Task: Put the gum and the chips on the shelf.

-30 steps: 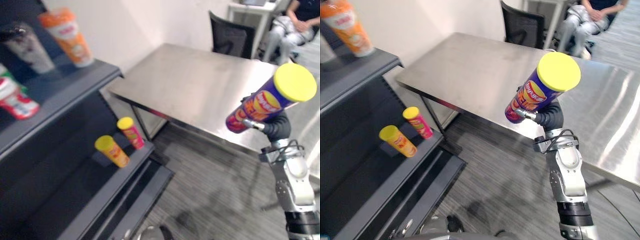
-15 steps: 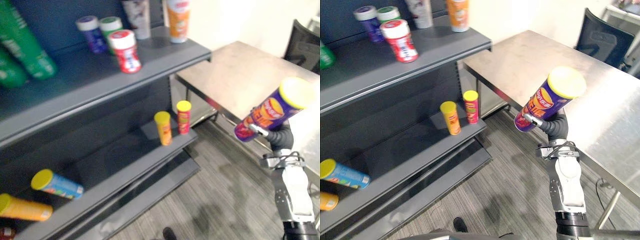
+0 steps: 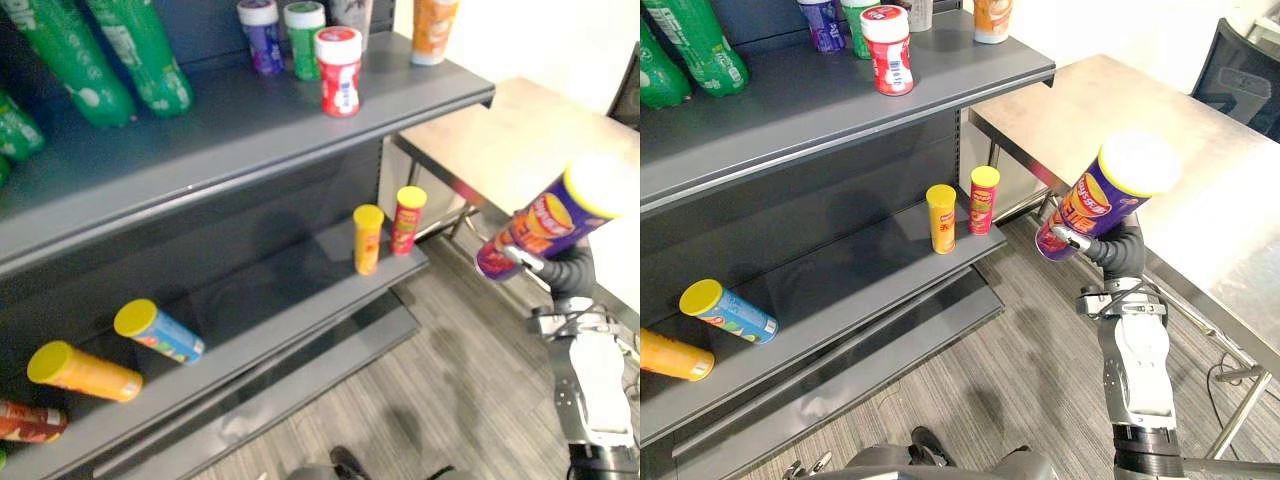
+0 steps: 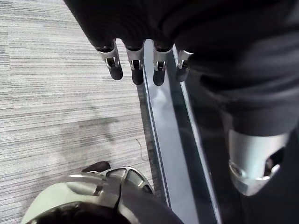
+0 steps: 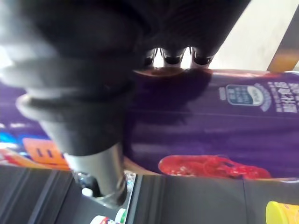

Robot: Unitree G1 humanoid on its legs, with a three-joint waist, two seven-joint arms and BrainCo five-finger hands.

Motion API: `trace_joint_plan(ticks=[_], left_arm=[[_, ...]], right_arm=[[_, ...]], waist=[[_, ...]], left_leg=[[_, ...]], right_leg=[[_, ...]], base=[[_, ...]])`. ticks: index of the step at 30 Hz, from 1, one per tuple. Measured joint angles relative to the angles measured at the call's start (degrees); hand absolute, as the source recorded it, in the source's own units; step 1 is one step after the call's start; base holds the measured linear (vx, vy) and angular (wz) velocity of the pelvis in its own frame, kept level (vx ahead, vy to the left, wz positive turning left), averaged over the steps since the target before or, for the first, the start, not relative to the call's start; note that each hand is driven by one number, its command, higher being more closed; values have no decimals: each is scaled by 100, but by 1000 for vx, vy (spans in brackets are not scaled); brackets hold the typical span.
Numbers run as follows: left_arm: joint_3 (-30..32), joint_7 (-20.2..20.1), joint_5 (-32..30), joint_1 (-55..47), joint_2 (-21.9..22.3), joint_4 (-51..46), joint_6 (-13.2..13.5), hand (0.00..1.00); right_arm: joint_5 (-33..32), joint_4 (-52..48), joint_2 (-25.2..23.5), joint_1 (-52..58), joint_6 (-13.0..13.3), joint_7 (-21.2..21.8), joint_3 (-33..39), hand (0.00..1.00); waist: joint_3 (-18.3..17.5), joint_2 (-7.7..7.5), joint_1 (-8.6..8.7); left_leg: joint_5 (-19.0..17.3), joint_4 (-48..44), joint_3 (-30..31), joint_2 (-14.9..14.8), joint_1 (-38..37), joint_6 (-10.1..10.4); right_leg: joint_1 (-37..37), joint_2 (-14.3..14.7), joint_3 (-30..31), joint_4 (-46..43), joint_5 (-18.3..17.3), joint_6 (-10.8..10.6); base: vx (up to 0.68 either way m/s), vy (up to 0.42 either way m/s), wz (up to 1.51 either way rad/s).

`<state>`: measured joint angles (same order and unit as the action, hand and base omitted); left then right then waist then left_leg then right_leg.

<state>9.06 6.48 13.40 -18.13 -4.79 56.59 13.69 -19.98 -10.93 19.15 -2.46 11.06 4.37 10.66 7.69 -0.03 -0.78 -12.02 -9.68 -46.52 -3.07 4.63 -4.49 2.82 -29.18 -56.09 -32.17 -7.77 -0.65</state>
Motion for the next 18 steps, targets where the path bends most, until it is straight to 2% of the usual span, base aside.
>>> trace_joint_plan(ticks=[2,6,11,15,18], left_arm=[[0,3,0,0,20,-2,-6,0],[14,3,0,-1,21,-12,-12,0],[37,-1,0,-1,19,-25,-21,0],[30,-7,2,-2,20,-90,-38,0],[20,2,71,-5,21,-98,-37,0]], right_arm=[[1,26,0,-36,0,2,-2,100],[1,66,0,-188,-1,-3,-11,100],[-3,75,-1,-205,-7,21,-158,100],[-8,124,-7,-204,-29,261,-329,100],[-9,280,-35,-205,-30,514,-594,100]], waist=[[8,0,-98],[15,-11,-102],[89,-94,-108],[154,-135,-117],[186,-148,-145]], left_leg=[[19,-1,5,-1,-3,-12],[46,-16,20,-34,-6,-30],[57,-43,22,-51,-73,-48],[21,-44,97,-29,-108,10],[25,-65,178,47,-139,-49]], right_leg=[[-1,7,-4,4,5,11],[-9,43,-2,-7,-10,9],[-50,-4,11,-191,-8,10],[-125,-14,7,-197,-7,9],[-215,-144,-16,-327,11,-10]], base=[[0,0,0],[13,-29,1],[0,0,0],[-7,-2,10],[1,20,18]])
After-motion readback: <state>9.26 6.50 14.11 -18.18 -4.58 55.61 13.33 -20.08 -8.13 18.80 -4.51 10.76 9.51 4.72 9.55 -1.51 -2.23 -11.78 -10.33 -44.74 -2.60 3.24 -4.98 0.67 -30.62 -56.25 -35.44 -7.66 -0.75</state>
